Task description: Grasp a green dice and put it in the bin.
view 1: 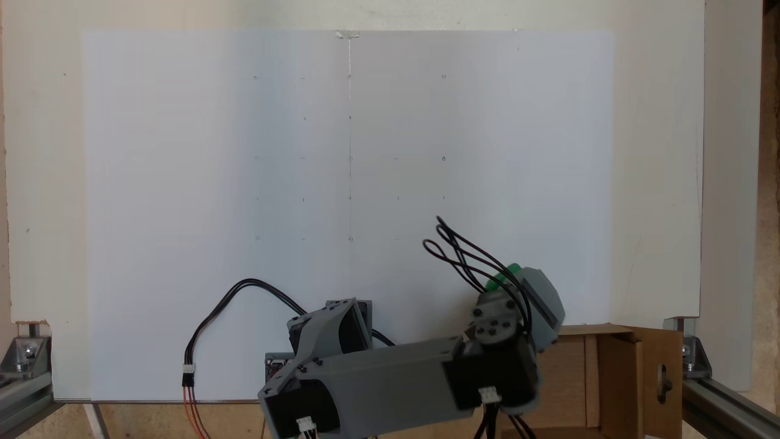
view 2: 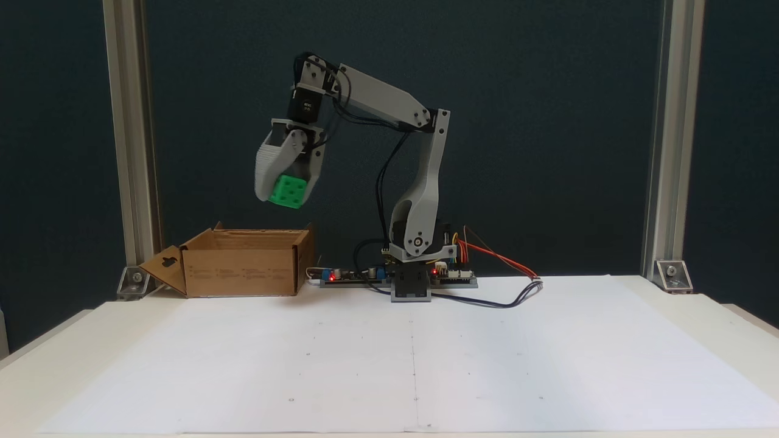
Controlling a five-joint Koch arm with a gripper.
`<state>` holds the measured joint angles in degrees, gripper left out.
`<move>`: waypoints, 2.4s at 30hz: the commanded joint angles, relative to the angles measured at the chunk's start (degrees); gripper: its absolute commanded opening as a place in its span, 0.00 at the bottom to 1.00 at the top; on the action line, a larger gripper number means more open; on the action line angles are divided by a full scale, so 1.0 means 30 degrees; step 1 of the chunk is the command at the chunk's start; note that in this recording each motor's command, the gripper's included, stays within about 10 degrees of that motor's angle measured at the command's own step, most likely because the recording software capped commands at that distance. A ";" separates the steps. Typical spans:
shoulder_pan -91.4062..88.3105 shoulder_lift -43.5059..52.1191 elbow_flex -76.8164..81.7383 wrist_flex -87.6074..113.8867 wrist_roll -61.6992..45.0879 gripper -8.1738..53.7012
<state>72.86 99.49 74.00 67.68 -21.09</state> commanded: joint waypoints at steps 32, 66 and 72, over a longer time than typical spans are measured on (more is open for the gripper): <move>1.0752 -0.8555 -0.3721 -0.2490 0.1641 0.32; -0.9661 -0.2051 -0.3281 -0.6123 0.6768 0.86; -1.6787 -0.0615 -0.3076 -0.6182 0.7500 0.87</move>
<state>26.63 95.54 66.97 50.54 -1.85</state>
